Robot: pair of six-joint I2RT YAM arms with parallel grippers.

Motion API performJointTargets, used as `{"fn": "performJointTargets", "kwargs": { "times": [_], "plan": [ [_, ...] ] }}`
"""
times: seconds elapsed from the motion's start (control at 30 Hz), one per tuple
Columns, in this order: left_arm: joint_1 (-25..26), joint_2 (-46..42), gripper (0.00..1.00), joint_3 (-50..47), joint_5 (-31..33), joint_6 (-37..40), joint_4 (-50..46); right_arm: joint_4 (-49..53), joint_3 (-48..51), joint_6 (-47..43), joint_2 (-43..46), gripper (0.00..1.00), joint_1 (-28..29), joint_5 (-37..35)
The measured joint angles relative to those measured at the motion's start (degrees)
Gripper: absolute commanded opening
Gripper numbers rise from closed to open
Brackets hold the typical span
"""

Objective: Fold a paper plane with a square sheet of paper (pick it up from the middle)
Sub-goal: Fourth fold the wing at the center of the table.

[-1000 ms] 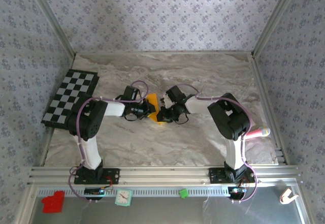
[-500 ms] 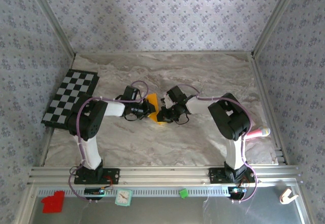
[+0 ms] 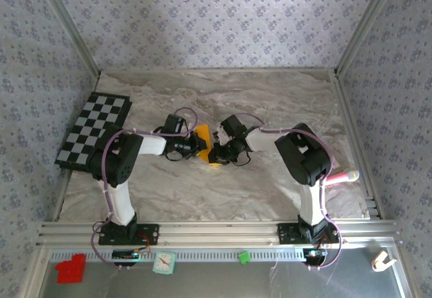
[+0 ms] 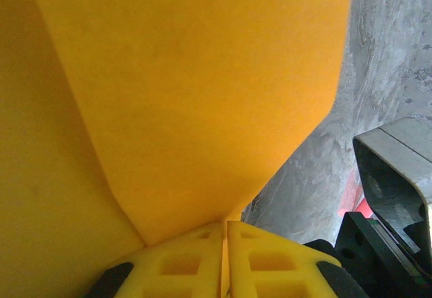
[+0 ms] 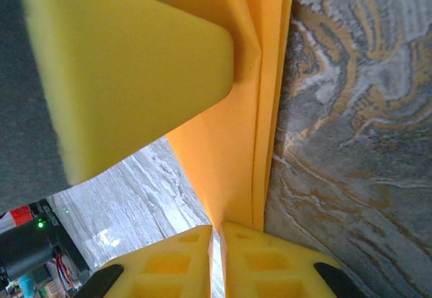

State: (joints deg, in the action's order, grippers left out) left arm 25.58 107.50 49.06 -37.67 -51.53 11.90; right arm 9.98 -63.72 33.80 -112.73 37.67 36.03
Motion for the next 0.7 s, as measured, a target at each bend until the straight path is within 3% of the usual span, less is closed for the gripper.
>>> {"fn": "performJointTargets", "kwargs": {
  "times": [0.5,0.7],
  "plan": [
    [0.6,0.0,0.12,1.2,0.5,0.0,-2.9,7.4,0.7,-2.2,2.9,0.13,0.5,-2.7],
    [0.6,0.0,0.12,1.3,0.9,0.0,-3.0,9.7,2.2,-2.8,6.3,0.18,0.5,-5.4]
  ]
}}
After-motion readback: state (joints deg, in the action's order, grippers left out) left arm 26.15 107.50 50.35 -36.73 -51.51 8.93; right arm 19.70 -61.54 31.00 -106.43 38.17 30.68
